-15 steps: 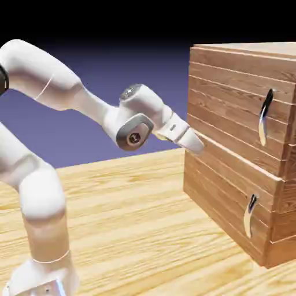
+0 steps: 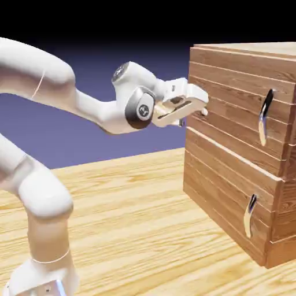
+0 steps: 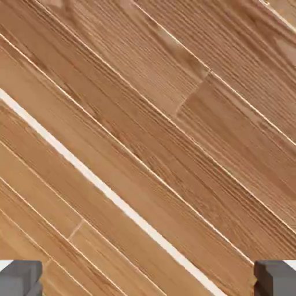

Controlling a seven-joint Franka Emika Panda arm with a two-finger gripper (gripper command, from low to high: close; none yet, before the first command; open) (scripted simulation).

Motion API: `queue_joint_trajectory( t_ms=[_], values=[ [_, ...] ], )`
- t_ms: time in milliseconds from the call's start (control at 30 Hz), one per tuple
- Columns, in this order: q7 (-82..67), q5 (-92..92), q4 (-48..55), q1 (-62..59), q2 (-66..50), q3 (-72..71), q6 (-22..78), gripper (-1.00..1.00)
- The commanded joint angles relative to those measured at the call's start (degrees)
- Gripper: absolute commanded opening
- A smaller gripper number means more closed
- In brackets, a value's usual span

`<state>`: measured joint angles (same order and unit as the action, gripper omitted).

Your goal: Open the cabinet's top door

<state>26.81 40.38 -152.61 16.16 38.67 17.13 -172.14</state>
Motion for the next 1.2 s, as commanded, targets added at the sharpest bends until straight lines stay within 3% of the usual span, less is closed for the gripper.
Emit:
queue_joint_trajectory(
  t_ms=[0,1167],
  values=[
    [-1.0,2.5,0.5,1.0,0.4,1.1,0.1,0.00],
    [-34.8,89.7,18.6,34.4,13.4,38.1,4.1,0.00]
  ],
)
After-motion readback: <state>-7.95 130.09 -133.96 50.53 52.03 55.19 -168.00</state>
